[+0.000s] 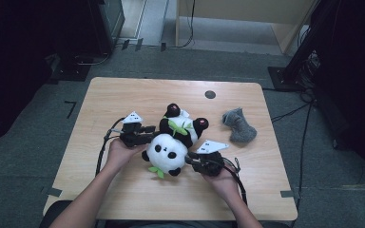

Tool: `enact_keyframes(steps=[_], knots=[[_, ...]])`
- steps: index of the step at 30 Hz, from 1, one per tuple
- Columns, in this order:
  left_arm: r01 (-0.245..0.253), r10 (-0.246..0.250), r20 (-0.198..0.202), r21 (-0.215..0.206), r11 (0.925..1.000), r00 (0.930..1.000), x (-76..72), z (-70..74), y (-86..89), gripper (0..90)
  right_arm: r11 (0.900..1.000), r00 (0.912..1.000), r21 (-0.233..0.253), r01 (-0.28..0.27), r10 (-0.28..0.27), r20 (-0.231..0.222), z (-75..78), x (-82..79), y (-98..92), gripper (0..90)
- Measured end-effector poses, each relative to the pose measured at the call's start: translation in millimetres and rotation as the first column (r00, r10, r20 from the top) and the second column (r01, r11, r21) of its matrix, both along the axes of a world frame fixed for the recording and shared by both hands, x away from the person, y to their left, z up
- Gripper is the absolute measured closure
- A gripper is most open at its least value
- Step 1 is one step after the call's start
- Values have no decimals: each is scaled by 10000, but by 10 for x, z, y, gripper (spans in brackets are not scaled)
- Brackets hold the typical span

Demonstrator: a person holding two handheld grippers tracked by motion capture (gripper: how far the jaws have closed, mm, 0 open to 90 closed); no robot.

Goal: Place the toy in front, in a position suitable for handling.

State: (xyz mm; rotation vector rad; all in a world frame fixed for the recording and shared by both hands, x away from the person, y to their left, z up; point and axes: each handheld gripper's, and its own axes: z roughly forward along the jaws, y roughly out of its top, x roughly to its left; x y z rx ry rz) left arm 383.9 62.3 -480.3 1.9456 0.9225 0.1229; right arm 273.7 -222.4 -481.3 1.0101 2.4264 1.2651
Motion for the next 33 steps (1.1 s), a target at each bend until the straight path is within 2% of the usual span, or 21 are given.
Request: enact_keyframes(steps=[2, 3, 7, 10, 13, 16, 17, 19, 21, 24, 28, 31, 33], knots=[[-180, 176, -653, -43, 9998, 9977, 71, -3, -32, 556, 9999, 9999, 46, -159, 159, -37, -4, -29, 38, 722], [-181, 177, -789, -48, 9998, 9967, 100, -8, -44, 554, 9997, 9997, 60, -253, 253, -19, -6, -45, 61, 719], [-269, 261, -796, -98, 9996, 9965, 175, -29, -85, 513, 9986, 9986, -2, -534, 534, 18, -21, -102, 177, 712], [-408, 420, -540, 232, 9989, 9977, 202, -2, -71, 463, 9981, 9981, 1, -624, 624, -17, -18, -116, 204, 688], [-556, 563, -157, 389, 9977, 9983, 201, 47, -18, 420, 9989, 9991, 226, -420, 418, 97, 42, -114, 117, 663], [-695, 696, -43, 209, 9974, 9976, 193, 110, 58, 416, 9993, 9994, 378, -43, 30, 357, 137, -135, -41, 679], [-697, 698, -3, 237, 9973, 9976, 181, 124, 82, 424, 9993, 9990, 331, 144, -158, 410, 158, -136, -104, 689], [-630, 631, -2, 336, 9974, 9980, 145, 143, 126, 510, 9986, 9983, 290, 451, -462, 365, 171, -117, -227, 715], [-654, 656, -46, 373, 9972, 9978, 100, 162, 176, 499, 9978, 9972, 103, 659, -662, 349, 163, -88, -329, 722], [-618, 619, -101, 159, 9980, 9980, 2, 214, 261, 529, 9955, 9950, -66, 943, -941, 335, 149, -35, -447, 736], [-709, 709, 50, 187, 9973, 9975, -160, 277, 331, 566, 9913, 9911, -198, 1300, -1293, 307, 118, 84, -564, 754], [-730, 728, 313, 41, 9973, 9969, -302, 314, 377, 614, 9877, 9881, -344, 1528, -1521, 210, 100, 185, -609, 771], [-758, 753, 341, 128, 9970, 9966, -395, 333, 399, 640, 9845, 9853, -411, 1704, -1696, 221, 94, 243, -632, 775]])
